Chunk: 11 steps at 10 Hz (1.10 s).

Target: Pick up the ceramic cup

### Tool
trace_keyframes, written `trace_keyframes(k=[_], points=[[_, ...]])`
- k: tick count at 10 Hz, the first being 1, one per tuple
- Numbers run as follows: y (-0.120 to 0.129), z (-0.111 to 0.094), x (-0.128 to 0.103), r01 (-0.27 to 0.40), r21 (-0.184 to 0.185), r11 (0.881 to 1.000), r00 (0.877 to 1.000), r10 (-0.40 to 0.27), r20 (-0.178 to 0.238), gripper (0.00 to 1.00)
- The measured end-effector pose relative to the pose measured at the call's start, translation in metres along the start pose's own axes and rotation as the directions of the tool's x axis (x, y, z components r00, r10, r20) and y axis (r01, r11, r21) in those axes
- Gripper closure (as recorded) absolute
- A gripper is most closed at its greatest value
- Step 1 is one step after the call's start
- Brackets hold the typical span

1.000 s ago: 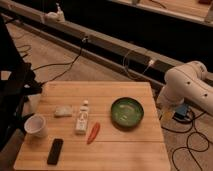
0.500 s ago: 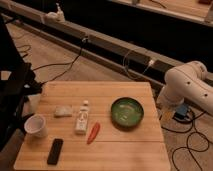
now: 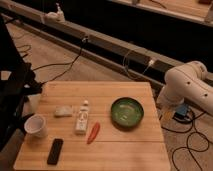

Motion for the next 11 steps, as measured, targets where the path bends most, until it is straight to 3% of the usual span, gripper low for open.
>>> trace_keyframes(k=[4, 5, 9, 10, 11], points=[[-0.001, 0.000, 0.000, 0.000, 0.002, 1.000, 1.000, 0.000, -0.001, 0.35], [-0.011, -0.002, -0.009, 0.006, 0.019, 1.000, 1.000, -0.006, 0.010, 0.35], [-0.054, -0.019, -0.084, 0.085, 0.098, 0.992, 0.987, -0.097, 0.129, 0.35], [-0.061, -0.027, -0.107, 0.119, 0.121, 0.986, 0.976, -0.139, 0.169, 0.35], [-0.067, -0.038, -0.137, 0.170, 0.151, 0.974, 0.956, -0.200, 0.214, 0.35]])
